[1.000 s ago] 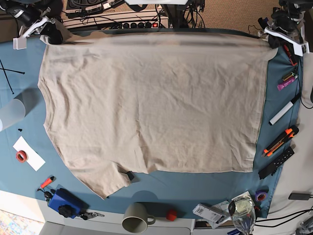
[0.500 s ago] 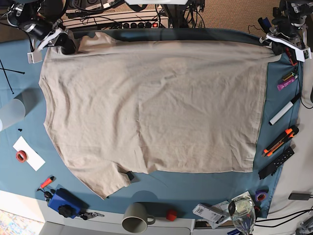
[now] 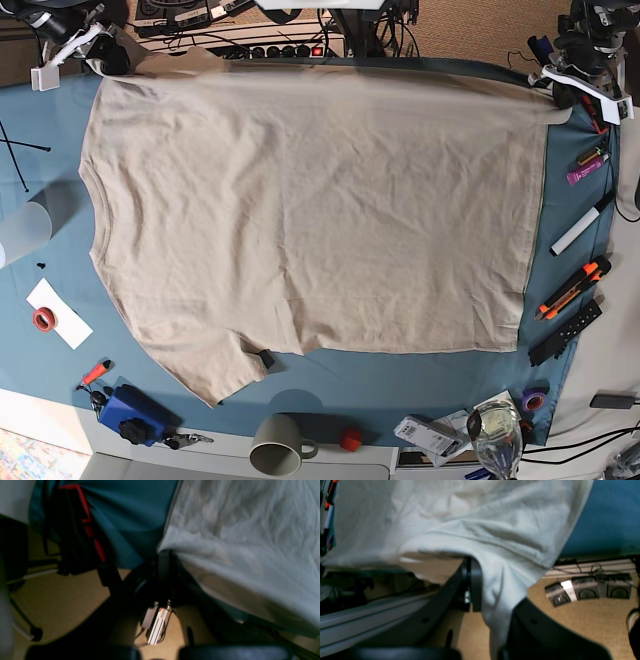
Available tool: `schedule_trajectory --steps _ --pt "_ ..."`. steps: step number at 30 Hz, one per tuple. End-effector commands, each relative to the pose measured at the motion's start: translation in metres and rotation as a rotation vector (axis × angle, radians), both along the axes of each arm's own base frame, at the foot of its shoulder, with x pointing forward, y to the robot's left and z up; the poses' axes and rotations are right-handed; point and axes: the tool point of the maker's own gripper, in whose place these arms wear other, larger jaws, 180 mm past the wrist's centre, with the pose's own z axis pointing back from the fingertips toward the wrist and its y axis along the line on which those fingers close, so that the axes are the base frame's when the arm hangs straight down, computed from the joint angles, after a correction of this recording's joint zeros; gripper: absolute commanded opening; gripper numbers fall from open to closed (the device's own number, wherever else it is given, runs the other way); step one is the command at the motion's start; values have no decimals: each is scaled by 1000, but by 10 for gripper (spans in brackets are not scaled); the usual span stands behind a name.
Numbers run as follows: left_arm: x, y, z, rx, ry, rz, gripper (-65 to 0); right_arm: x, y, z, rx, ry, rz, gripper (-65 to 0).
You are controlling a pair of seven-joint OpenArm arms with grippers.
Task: Fold the T-shirt properly
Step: 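Lift the shoulder edge with both grippers and pull it taut, then fold the held shoulder edge over the shirt body toward the hem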
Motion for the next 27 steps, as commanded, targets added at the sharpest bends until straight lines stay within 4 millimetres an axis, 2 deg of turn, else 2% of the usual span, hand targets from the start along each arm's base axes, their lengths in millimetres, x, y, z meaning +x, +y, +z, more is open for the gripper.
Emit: schedule_trajectory --steps 1,6,10,14,20,25,27 --pt "-1 5 5 25 -3 -3 -650 2 -6 9 -22 -25 -1 -650" --pt "-9 3 1 18 28 -5 -650 -15 -7 5 -24 25 -1 -650" --pt "-10 3 1 18 31 -3 -650 -16 -7 5 -25 28 -1 -650" --pt "-2 5 7 9 -21 22 -650 -4 -10 4 -52 12 -1 -650" --pt "-2 9 7 10 -27 65 -650 14 -14 1 -91 -4 4 -650" --pt "10 -10 0 9 -29 15 -650 16 -12 -6 -111 15 18 -650" --pt "18 -9 -3 45 -21 35 -650 19 -12 -5 -111 -2 14 -650"
